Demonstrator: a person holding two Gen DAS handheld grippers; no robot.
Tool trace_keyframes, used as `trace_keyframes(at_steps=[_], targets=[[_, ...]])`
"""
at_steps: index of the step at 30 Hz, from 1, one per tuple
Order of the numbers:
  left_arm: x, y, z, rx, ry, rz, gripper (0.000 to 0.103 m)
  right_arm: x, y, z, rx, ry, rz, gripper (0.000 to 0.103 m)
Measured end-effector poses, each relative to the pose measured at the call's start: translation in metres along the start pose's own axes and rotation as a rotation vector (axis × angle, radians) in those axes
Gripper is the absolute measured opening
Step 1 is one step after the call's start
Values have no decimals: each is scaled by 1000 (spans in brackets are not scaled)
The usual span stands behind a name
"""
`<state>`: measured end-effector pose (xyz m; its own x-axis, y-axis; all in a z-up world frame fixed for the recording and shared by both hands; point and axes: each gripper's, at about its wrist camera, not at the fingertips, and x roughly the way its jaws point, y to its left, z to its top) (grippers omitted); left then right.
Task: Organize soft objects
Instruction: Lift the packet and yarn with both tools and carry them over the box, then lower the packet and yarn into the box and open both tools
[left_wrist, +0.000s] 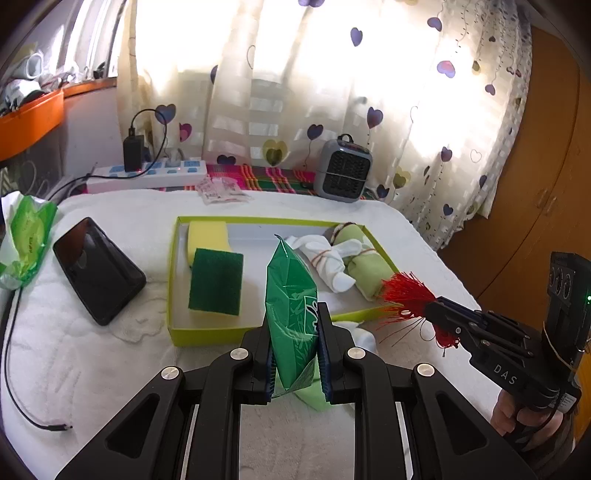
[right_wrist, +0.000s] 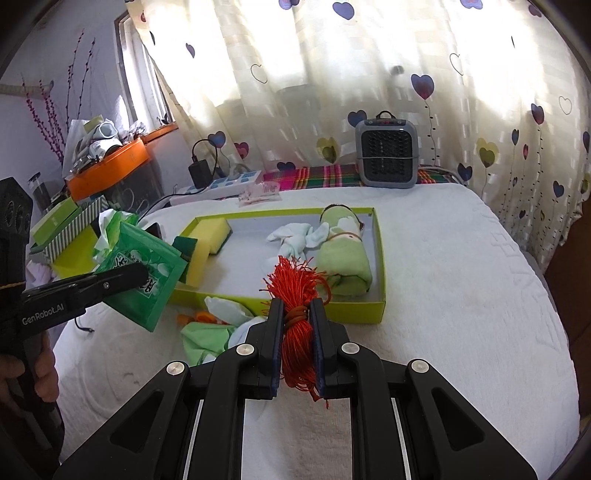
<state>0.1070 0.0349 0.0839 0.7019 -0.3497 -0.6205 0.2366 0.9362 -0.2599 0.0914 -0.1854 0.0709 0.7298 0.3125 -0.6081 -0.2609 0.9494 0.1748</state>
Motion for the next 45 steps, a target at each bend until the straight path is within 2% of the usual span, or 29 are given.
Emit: trace_keyframes(at_steps=[19,36,45], targets=[[24,18,38,-5,-1,2,17,22,17,32,-9,-24,29,15],[69,31,72,1,35,13,17,82,29,48,-7,46,16,15],[95,35,79,3,73,21,17,106,30,52,0,75,1,15]])
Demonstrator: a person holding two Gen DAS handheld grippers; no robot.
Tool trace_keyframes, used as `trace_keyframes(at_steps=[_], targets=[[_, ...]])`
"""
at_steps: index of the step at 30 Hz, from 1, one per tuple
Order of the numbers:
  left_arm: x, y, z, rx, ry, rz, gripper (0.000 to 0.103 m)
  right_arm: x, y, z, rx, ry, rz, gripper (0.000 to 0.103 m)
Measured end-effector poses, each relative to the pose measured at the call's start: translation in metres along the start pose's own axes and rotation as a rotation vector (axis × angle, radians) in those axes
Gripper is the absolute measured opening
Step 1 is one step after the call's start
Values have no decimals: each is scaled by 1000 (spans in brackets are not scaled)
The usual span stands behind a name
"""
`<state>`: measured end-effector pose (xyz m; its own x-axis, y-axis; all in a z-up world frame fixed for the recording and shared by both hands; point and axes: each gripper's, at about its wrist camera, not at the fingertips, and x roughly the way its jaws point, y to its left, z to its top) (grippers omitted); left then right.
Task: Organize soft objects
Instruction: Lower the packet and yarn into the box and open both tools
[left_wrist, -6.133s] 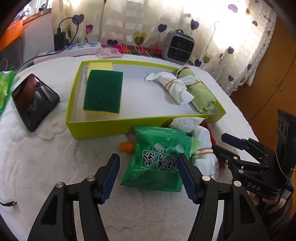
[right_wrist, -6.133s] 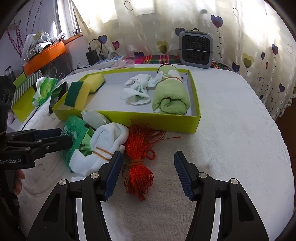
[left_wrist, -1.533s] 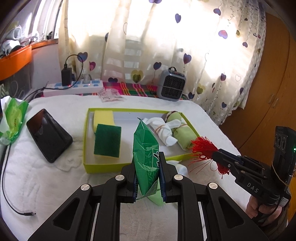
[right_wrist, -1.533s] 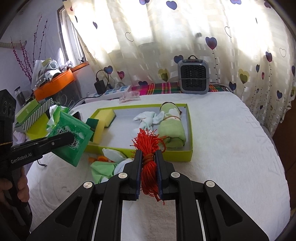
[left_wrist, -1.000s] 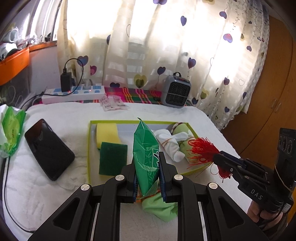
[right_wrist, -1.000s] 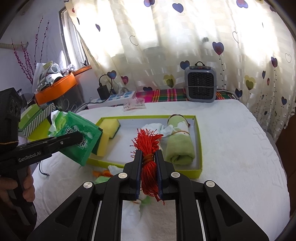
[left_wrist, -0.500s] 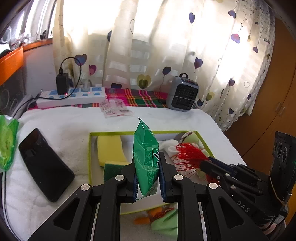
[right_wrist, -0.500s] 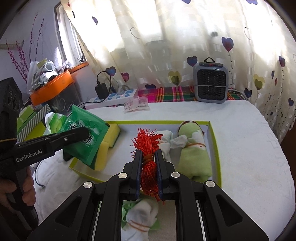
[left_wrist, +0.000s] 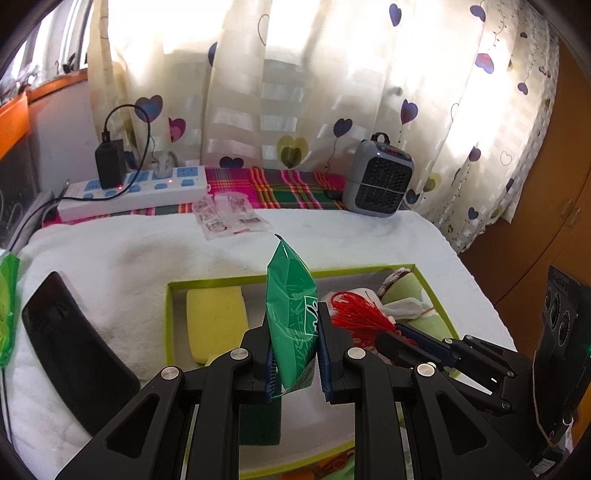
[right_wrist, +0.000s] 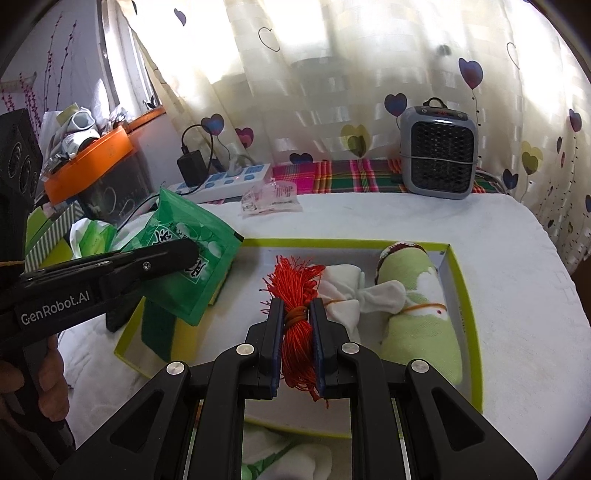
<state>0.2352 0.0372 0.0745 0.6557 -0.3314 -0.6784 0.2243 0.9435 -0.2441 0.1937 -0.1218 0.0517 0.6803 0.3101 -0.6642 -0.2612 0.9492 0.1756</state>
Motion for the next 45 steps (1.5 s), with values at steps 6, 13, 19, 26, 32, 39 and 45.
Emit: trace_keyframes(at_steps=[6,13,19,26,32,39,45], targets=[[14,2,1,0,24,5,17,12,-3,2,15,17,6,15],[27,5,2,1,49,17,17,23,0,-3,-1,49,2,15],[36,6,1,2,70,36,17,24,1,-5,-15,58,-11,15],[43,8,-2,5,87,60,17,25,2,-6,-21,64,-15,15],[44,8,-3,8,89,73,17,25,1,-6,-19,63,-15,15],[43,9,-3,9,79,90,26,26,1,-6,-22,62,-15,15],[40,9,-2,15,68,102,37,27,1,-8,-26,64,-12,15]])
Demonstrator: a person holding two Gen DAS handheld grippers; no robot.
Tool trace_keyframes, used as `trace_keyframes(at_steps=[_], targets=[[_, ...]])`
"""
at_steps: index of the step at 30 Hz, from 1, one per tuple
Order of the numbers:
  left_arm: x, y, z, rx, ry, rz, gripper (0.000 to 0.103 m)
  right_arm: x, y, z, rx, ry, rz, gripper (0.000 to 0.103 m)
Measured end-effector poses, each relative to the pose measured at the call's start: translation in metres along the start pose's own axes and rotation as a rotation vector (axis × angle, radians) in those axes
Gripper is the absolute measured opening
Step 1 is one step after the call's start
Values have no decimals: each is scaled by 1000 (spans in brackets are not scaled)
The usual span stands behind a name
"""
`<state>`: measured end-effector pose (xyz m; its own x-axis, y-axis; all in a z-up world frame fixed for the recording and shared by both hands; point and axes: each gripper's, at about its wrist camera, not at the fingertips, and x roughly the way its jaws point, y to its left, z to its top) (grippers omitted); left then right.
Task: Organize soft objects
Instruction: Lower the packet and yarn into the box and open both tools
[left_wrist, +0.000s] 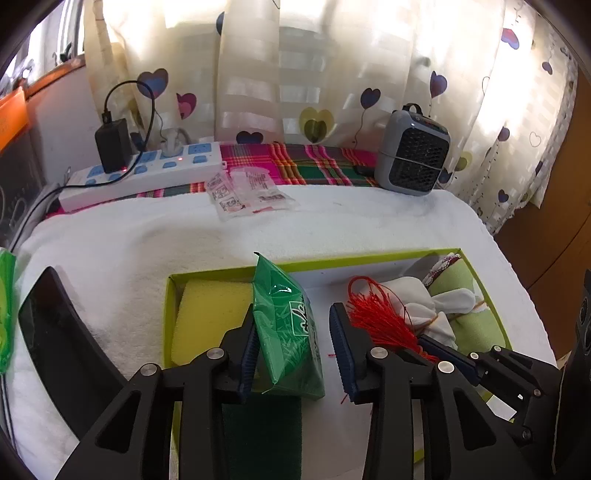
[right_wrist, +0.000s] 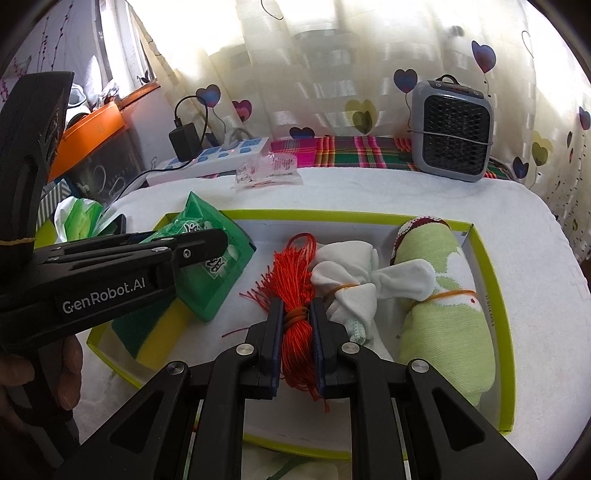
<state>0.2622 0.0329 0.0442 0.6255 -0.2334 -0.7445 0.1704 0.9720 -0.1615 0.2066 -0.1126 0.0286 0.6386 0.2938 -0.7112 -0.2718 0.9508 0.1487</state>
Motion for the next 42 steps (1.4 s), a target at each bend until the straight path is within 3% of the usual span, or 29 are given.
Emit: trace_keyframes(at_steps=[5,14,23,34,42], targets=[[-2,-4,-1,22,-5,21,38,0,1,0,-5,-1,1,15],[-13,-5,-3,32,-35,41,48,-2,-1,-2,1,-8,4,18],[-21,-4,-5,22,-45,54,49,-7,1,-3,-3,-25,5,32],[-31,-5,-15,17,-47,65,49,-15,3,-6,5,-44,6,36],[-40,-6,-25,12,-50,72,49,-24,7,-9,-7,-62,-5,44]])
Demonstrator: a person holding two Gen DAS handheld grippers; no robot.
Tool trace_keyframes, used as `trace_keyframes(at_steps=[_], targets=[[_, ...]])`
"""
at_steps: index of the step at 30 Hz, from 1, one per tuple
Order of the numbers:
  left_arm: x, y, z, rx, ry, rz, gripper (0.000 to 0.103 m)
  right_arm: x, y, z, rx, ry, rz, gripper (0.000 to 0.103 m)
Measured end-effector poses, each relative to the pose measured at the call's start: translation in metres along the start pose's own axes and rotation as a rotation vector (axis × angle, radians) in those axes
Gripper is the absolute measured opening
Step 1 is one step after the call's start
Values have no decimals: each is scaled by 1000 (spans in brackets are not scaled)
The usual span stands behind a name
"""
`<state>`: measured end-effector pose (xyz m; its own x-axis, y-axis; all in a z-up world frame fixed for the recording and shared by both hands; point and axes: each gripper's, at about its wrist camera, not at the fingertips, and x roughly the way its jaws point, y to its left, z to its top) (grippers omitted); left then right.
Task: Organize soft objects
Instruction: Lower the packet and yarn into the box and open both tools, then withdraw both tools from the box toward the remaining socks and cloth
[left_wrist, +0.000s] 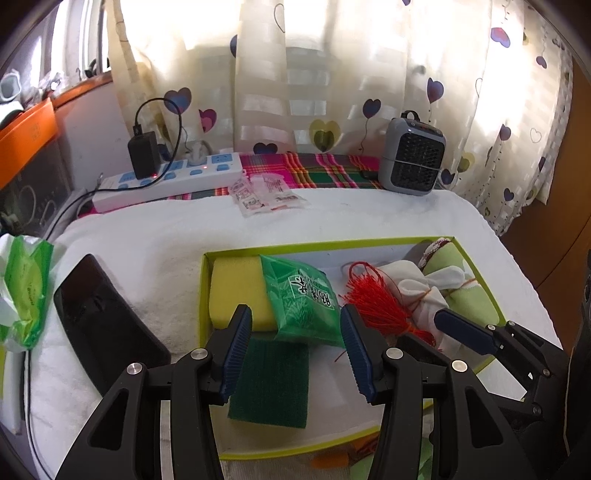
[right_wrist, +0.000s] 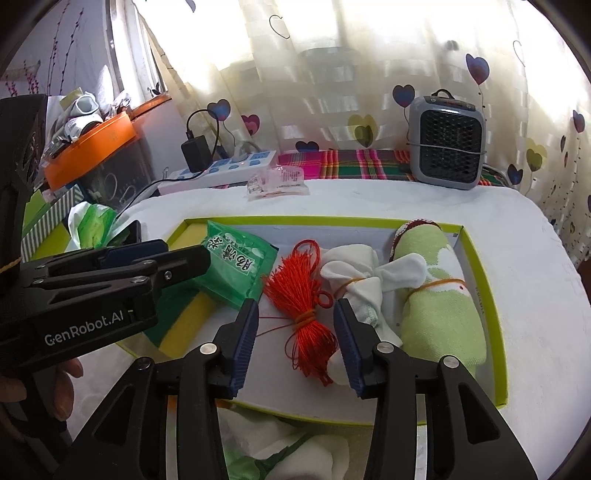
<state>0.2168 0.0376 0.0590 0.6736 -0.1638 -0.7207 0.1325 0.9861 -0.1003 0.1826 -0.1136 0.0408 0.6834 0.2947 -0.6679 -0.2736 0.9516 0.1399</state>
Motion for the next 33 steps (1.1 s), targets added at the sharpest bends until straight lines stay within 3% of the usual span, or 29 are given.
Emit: trace_keyframes(at_steps=[21,33], targets=[[-35,-7,-31,14,-41,28,49,-26,0,-16,11,-15,-13,50],[-58,-7,-58,-16,-39,-31,49,-54,-7,-37,16,-21,17,55]])
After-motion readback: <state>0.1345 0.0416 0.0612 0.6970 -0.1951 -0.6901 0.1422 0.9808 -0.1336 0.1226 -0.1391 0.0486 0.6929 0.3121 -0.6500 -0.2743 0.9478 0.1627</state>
